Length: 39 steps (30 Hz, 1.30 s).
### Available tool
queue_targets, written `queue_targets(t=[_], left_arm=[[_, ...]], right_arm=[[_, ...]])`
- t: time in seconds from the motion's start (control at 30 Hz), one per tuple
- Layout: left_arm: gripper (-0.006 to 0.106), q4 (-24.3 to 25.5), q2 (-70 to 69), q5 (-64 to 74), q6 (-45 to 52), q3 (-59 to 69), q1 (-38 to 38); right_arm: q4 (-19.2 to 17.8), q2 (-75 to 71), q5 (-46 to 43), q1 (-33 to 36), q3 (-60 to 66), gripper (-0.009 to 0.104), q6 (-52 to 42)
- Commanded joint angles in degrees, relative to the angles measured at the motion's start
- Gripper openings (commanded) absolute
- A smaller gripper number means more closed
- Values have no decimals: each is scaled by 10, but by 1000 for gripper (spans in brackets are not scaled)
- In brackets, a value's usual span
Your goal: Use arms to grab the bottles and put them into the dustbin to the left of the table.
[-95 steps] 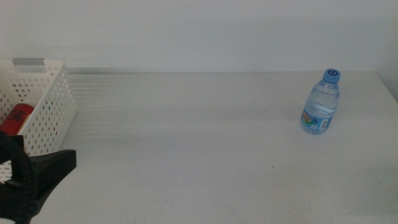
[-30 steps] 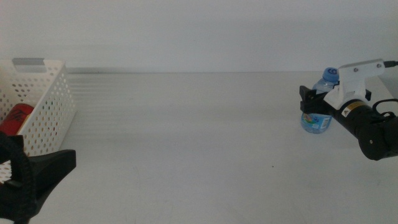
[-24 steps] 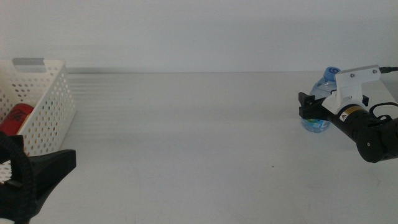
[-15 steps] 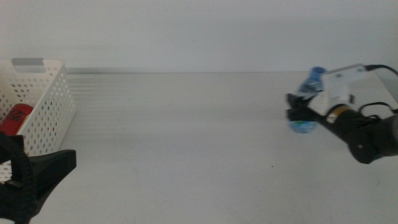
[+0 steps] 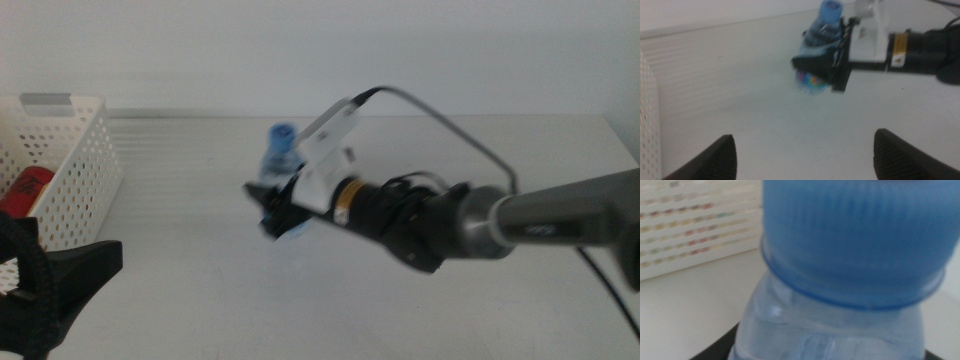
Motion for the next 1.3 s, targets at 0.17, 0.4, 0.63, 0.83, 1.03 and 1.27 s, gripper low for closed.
queue_targets(t=[0.17, 0.4, 0.63, 0.83, 1.03, 1.27], left_arm=[[90, -6, 2, -42, -5, -15, -3], [90, -6, 2, -42, -5, -15, -3], [90, -6, 2, -42, -5, -15, -3], [90, -6, 2, -42, -5, -15, -3], [90, -6, 2, -42, -5, -15, -3], [90, -6, 2, -42, -5, -15, -3]], right_arm=[[6, -2, -56, 34, -30, 0, -5], [9, 9, -54, 34, -30, 13, -6], [-6, 3, -46, 34, -26, 75, 30], [-46, -44, 14, 34, 10, 83, 85], [-80, -140, 25, 34, 98, 79, 100], [-80, -304, 61, 34, 210, 77, 100]])
